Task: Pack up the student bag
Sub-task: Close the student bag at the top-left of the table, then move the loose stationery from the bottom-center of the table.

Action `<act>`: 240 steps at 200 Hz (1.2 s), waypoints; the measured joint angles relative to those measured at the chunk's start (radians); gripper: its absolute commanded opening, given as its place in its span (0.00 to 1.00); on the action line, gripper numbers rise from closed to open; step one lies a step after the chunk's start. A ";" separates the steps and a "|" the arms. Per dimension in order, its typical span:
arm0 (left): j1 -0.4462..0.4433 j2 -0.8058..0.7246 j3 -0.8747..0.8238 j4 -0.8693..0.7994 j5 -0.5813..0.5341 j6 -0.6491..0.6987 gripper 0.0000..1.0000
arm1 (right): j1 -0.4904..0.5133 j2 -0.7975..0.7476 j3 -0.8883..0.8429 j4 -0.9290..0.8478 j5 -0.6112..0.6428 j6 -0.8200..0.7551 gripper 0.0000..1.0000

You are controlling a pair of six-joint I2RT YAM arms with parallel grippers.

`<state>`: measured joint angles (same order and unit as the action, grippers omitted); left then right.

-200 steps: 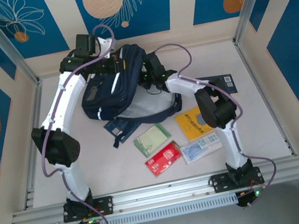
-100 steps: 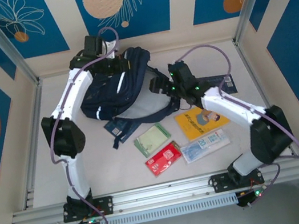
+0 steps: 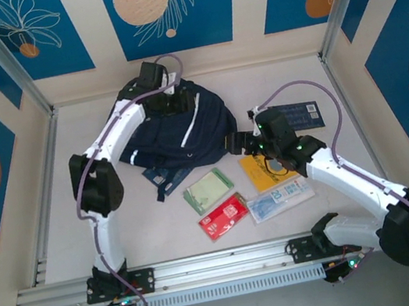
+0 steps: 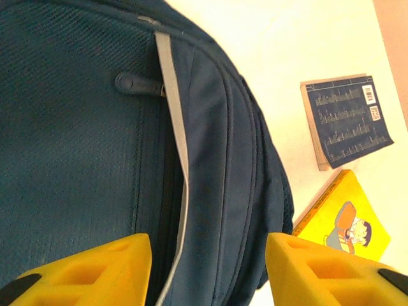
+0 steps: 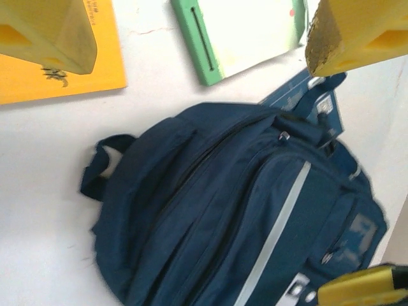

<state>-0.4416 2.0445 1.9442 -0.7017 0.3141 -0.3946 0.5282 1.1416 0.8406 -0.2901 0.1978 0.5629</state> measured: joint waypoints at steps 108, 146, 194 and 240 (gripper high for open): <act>-0.005 -0.906 -1.133 0.251 -0.074 -0.270 0.51 | 0.024 0.497 0.187 -0.018 -0.286 -0.082 0.79; -0.007 -0.980 -1.300 0.263 -0.048 -0.290 0.51 | 0.029 0.618 0.206 -0.040 -0.314 -0.081 0.79; -0.008 -1.022 -1.369 0.318 -0.025 -0.315 0.53 | 0.061 0.636 0.207 -0.056 -0.349 -0.080 0.78; -0.008 -0.933 -1.377 0.341 0.016 -0.314 0.53 | 0.150 0.647 0.207 -0.065 -0.383 -0.051 0.78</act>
<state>-0.4492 1.1118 0.5671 -0.3607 0.3302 -0.7086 0.6785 1.7882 1.0473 -0.3553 -0.1848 0.5121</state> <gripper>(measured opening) 0.530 0.782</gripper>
